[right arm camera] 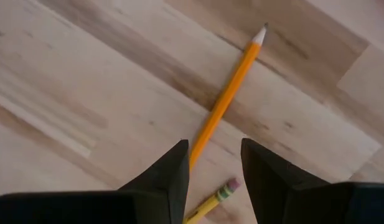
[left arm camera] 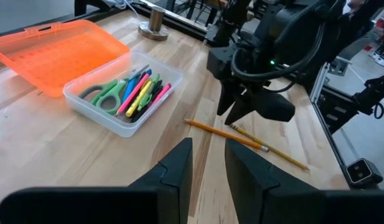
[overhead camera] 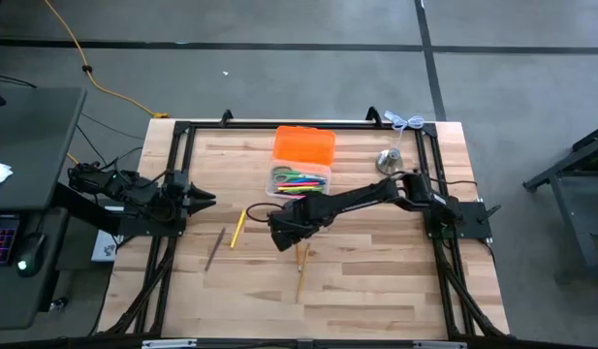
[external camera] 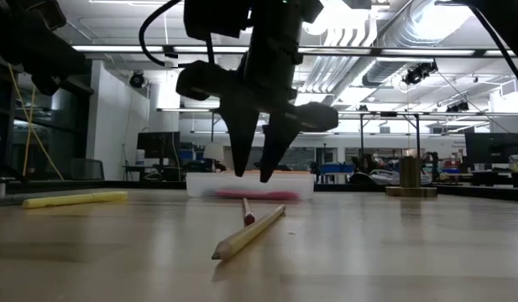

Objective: Pick & place school supplies into a supply box
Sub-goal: Put the orange pencil into the transparent supply box

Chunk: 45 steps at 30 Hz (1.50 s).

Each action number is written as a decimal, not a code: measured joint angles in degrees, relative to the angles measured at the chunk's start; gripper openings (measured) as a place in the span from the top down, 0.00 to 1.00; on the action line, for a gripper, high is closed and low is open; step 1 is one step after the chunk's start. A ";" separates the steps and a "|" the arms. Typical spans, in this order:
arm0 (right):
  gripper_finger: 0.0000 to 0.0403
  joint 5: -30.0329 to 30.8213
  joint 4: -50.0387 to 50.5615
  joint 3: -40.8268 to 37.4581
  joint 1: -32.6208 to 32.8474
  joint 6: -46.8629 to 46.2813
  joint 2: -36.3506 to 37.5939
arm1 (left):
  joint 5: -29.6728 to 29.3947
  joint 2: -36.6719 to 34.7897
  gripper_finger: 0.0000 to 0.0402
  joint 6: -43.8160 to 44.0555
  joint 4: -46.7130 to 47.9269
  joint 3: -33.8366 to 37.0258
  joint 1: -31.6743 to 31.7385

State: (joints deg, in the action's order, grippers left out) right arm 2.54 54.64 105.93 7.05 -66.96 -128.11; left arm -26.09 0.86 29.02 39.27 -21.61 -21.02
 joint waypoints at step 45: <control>0.76 0.75 -8.94 0.02 -1.84 5.49 -0.10 | 8.00 0.00 0.70 -12.24 -7.26 0.00 0.00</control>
State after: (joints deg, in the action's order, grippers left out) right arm 3.29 45.71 105.95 5.21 -61.47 -128.20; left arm -18.09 0.86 16.77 32.01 -21.61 -21.02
